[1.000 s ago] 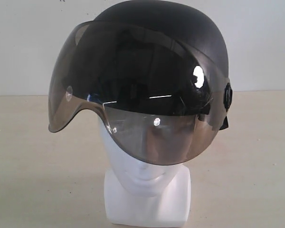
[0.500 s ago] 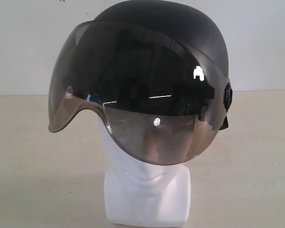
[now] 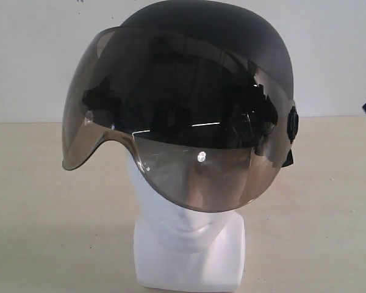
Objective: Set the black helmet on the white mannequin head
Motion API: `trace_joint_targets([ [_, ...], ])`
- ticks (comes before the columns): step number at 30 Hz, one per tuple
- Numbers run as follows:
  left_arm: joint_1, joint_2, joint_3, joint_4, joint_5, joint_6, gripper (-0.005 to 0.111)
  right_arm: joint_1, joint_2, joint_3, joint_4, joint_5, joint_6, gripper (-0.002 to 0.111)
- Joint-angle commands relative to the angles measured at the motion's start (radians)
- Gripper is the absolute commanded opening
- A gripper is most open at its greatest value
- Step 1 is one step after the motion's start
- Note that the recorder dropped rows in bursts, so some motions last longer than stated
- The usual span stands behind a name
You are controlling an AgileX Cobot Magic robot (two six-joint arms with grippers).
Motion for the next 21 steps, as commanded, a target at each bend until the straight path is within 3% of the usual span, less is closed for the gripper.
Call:
trace_joint_targets([
  [1,-0.004,0.14,-0.088,0.021,0.079,0.089,0.004,-0.039,0.029,-0.007,-0.006,0.004,-0.014,0.0],
  [4,-0.004,0.162,-0.093,0.034,0.03,0.091,0.004,-0.133,0.04,-0.007,0.115,-0.032,-0.046,0.0],
  [8,-0.004,0.177,-0.096,0.031,-0.038,0.097,0.004,-0.285,0.076,-0.007,0.415,-0.051,-0.184,0.0],
  [12,-0.004,0.207,-0.096,-0.084,-0.083,0.249,0.004,-0.413,0.102,-0.007,0.723,-0.101,-0.285,0.0],
  [15,-0.004,0.255,-0.1,-0.219,-0.118,0.372,0.004,-0.435,0.102,-0.007,0.96,-0.128,-0.437,0.0],
  [21,-0.004,0.378,-0.154,-0.403,-0.015,0.521,0.004,-0.435,0.11,-0.007,1.108,-0.186,-0.506,0.0],
])
